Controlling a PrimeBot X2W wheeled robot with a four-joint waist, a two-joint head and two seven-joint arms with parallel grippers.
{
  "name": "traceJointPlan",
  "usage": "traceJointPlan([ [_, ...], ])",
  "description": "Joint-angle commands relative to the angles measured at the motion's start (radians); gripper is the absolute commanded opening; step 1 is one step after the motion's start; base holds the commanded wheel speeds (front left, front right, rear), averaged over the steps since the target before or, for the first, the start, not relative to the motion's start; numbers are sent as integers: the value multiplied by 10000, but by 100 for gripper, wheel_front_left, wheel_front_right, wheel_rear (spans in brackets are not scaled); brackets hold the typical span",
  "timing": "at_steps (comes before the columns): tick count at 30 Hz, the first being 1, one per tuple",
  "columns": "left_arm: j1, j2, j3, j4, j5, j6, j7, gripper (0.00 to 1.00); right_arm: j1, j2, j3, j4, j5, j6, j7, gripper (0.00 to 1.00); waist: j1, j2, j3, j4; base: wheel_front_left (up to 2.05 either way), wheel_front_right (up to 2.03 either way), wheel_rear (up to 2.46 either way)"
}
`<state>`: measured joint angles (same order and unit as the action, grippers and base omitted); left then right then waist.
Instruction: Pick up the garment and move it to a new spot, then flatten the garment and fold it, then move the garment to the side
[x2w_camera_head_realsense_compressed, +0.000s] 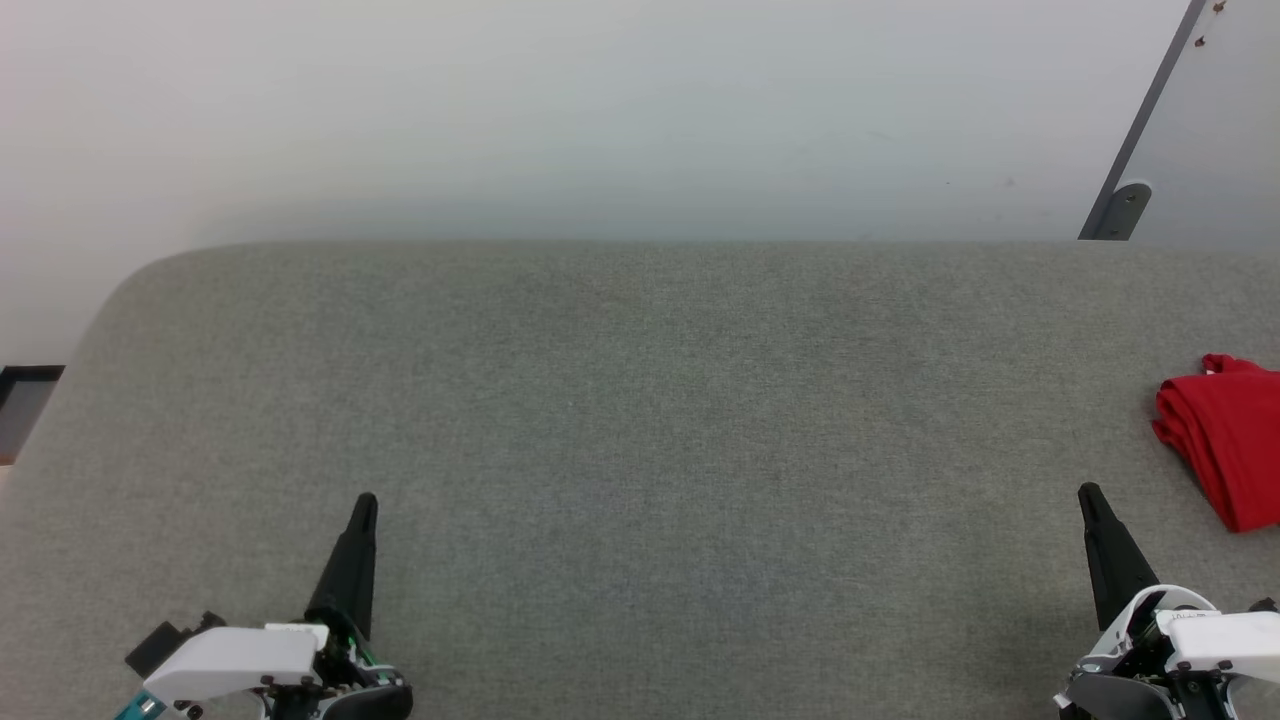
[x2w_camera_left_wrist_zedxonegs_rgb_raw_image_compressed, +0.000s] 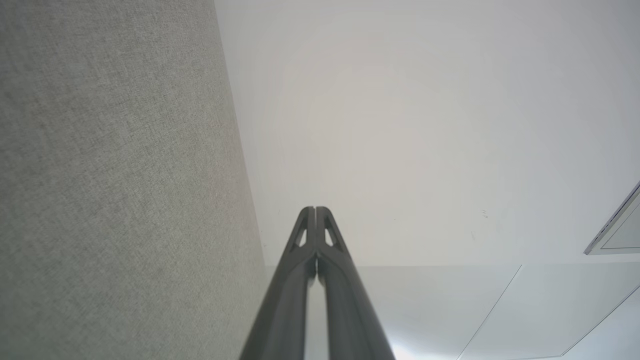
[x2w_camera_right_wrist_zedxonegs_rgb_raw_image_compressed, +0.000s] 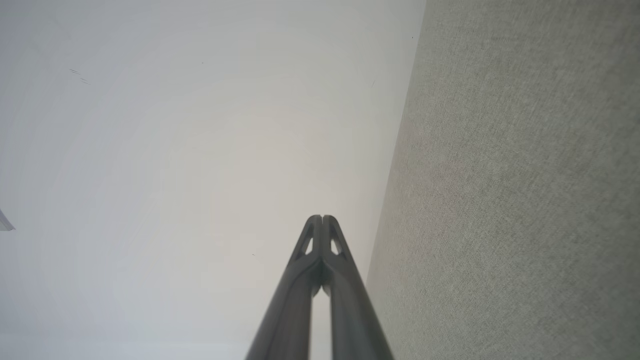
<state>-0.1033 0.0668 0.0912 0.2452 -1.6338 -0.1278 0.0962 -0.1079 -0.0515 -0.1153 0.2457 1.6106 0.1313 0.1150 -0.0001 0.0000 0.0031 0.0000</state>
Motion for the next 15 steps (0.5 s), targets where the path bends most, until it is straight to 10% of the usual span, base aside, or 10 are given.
traceJointPlan([
  [1, -90, -16, 19, 13, 49, -52, 30, 0, -31, 39, -2, 3, 26, -10, 29, 0, 1, 0, 0, 1, 0, 0, 0],
  [15, -96, -44, 56, 14, 79, -52, 50, 0, -31, 37, 1, 3, 30, -10, 27, 0, 1, 0, 0, 1, 0, 0, 0],
])
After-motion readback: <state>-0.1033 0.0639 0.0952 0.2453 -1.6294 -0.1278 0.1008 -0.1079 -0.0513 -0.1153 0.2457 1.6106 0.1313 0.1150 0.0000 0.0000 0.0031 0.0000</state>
